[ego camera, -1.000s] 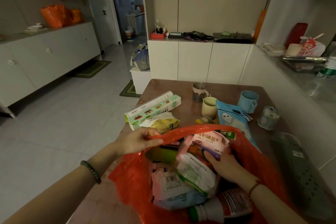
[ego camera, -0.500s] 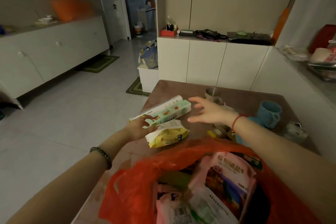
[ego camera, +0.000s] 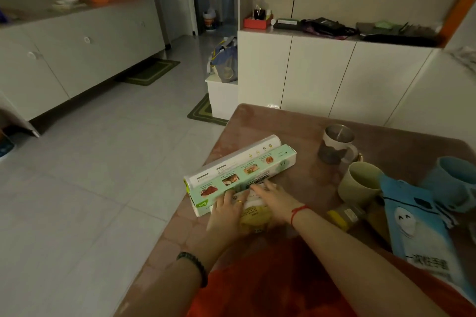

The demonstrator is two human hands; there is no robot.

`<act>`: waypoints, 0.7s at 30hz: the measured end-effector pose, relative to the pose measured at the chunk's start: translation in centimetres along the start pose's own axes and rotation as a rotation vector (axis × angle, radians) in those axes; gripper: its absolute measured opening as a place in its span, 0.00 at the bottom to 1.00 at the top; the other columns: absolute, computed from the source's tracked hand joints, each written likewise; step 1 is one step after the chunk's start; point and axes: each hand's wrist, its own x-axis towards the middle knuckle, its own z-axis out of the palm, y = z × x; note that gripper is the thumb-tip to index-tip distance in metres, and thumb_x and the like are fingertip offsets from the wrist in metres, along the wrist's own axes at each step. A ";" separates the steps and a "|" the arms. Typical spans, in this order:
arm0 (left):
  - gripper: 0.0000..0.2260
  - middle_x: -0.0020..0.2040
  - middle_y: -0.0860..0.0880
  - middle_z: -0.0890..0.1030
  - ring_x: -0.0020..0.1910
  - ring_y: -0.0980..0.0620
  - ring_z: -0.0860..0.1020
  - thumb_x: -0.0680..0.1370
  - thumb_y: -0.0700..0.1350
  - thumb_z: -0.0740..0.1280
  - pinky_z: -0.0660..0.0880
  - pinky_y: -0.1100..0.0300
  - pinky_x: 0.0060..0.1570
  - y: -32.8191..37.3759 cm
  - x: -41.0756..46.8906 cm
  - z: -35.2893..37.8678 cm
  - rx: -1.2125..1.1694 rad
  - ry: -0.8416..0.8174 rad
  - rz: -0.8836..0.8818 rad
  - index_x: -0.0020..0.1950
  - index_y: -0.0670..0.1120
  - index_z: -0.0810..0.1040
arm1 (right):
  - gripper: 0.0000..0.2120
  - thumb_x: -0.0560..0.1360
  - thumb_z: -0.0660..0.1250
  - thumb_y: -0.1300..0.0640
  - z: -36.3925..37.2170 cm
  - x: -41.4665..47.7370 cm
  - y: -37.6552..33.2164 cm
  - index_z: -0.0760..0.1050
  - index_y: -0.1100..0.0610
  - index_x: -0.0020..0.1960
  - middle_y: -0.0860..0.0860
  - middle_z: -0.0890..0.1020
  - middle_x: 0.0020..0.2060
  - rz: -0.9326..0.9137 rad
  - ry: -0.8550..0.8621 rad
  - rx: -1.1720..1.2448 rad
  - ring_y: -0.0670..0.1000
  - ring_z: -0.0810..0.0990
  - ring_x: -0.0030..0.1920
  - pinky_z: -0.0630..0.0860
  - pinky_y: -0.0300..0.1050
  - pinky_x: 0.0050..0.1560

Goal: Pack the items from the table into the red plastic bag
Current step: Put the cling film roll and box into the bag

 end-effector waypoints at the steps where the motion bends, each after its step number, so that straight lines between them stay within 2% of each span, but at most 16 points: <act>1: 0.41 0.73 0.44 0.58 0.72 0.44 0.58 0.71 0.61 0.67 0.56 0.51 0.73 -0.1 0.2 0.2 0.019 0.013 -0.004 0.76 0.52 0.49 | 0.45 0.63 0.76 0.54 0.0 0.1 0.1 0.53 0.47 0.72 0.56 0.57 0.71 -0.009 0.031 0.016 0.63 0.61 0.68 0.67 0.58 0.66; 4: 0.42 0.72 0.44 0.61 0.70 0.44 0.61 0.71 0.62 0.66 0.59 0.51 0.72 0.0 -0.1 -0.1 0.024 0.019 0.009 0.76 0.52 0.47 | 0.34 0.66 0.71 0.51 -0.6 -1.2 -0.2 0.60 0.48 0.67 0.55 0.64 0.63 -0.055 0.109 -0.004 0.61 0.68 0.62 0.71 0.54 0.61; 7: 0.42 0.69 0.44 0.68 0.66 0.44 0.67 0.69 0.65 0.66 0.63 0.52 0.67 0.0 -1.5 -2.1 -0.050 0.083 0.069 0.76 0.52 0.52 | 0.28 0.68 0.69 0.49 -2.8 -4.1 -0.8 0.64 0.47 0.65 0.53 0.66 0.62 -0.131 0.239 -0.012 0.57 0.67 0.63 0.70 0.52 0.62; 10: 0.39 0.62 0.46 0.73 0.63 0.46 0.71 0.63 0.62 0.70 0.67 0.56 0.64 0.4 -3.8 -6.1 -0.244 0.200 0.137 0.72 0.54 0.62 | 0.30 0.66 0.71 0.50 -5.9 -8.3 -1.5 0.67 0.47 0.66 0.51 0.70 0.61 -0.228 0.439 0.056 0.53 0.68 0.63 0.70 0.53 0.62; 12: 0.35 0.58 0.49 0.76 0.60 0.51 0.74 0.62 0.57 0.73 0.71 0.59 0.60 1.1 -6.0 -9.1 -0.470 0.232 0.158 0.68 0.54 0.67 | 0.33 0.64 0.74 0.52 -7.6 -11.9 -2.1 0.68 0.51 0.66 0.52 0.72 0.61 -0.271 0.625 0.192 0.53 0.69 0.63 0.68 0.52 0.64; 14: 0.28 0.50 0.54 0.79 0.49 0.64 0.79 0.65 0.51 0.76 0.74 0.70 0.48 2.3 -8.6 -12.0 -0.779 0.225 0.145 0.63 0.52 0.70 | 0.38 0.63 0.77 0.52 -8.5 -16.2 -2.9 0.64 0.50 0.69 0.50 0.70 0.64 -0.144 0.801 0.510 0.50 0.68 0.65 0.65 0.45 0.66; 15: 0.25 0.46 0.57 0.79 0.42 0.69 0.79 0.67 0.47 0.75 0.73 0.75 0.41 3.0 -9.9 -13.0 -0.929 0.209 0.142 0.61 0.51 0.71 | 0.41 0.62 0.77 0.50 -8.7 -18.4 -3.7 0.61 0.47 0.71 0.48 0.68 0.66 -0.049 0.825 0.786 0.48 0.67 0.66 0.66 0.45 0.66; 16: 0.23 0.44 0.57 0.79 0.37 0.70 0.79 0.68 0.44 0.75 0.73 0.76 0.37 3.8 -11.2 -13.8 -1.045 0.198 0.150 0.60 0.50 0.71 | 0.44 0.61 0.76 0.47 -8.8 -20.5 -4.9 0.58 0.44 0.71 0.47 0.67 0.67 0.003 0.776 1.125 0.49 0.68 0.66 0.68 0.49 0.64; 17: 0.23 0.44 0.57 0.79 0.38 0.67 0.79 0.68 0.43 0.75 0.75 0.74 0.38 4.7 -12.5 -14.2 -1.119 0.198 0.162 0.60 0.50 0.70 | 0.46 0.59 0.75 0.45 -8.4 -21.9 -6.0 0.56 0.43 0.71 0.48 0.68 0.68 -0.005 0.670 1.429 0.52 0.70 0.66 0.71 0.54 0.62; 18: 0.23 0.46 0.56 0.79 0.42 0.62 0.80 0.68 0.45 0.75 0.77 0.69 0.42 5.7 -13.8 -14.3 -1.146 0.202 0.190 0.59 0.52 0.70 | 0.45 0.59 0.74 0.45 -7.9 -23.3 -7.2 0.57 0.44 0.72 0.50 0.72 0.67 -0.050 0.546 1.631 0.55 0.73 0.64 0.74 0.59 0.59; 19: 0.24 0.48 0.55 0.80 0.46 0.57 0.80 0.67 0.48 0.76 0.78 0.64 0.48 6.7 -15.2 -14.3 -1.128 0.205 0.226 0.58 0.56 0.70 | 0.41 0.60 0.73 0.47 -7.3 -24.3 -8.3 0.61 0.47 0.70 0.51 0.77 0.63 -0.098 0.482 1.715 0.56 0.77 0.61 0.76 0.60 0.56; 21: 0.27 0.55 0.56 0.78 0.57 0.57 0.77 0.62 0.58 0.74 0.74 0.59 0.59 7.9 -17.8 -14.0 -0.980 0.207 0.360 0.57 0.66 0.67 | 0.27 0.67 0.72 0.55 -6.1 -25.8 -9.8 0.71 0.51 0.65 0.52 0.82 0.56 -0.106 0.556 1.768 0.55 0.82 0.53 0.80 0.57 0.51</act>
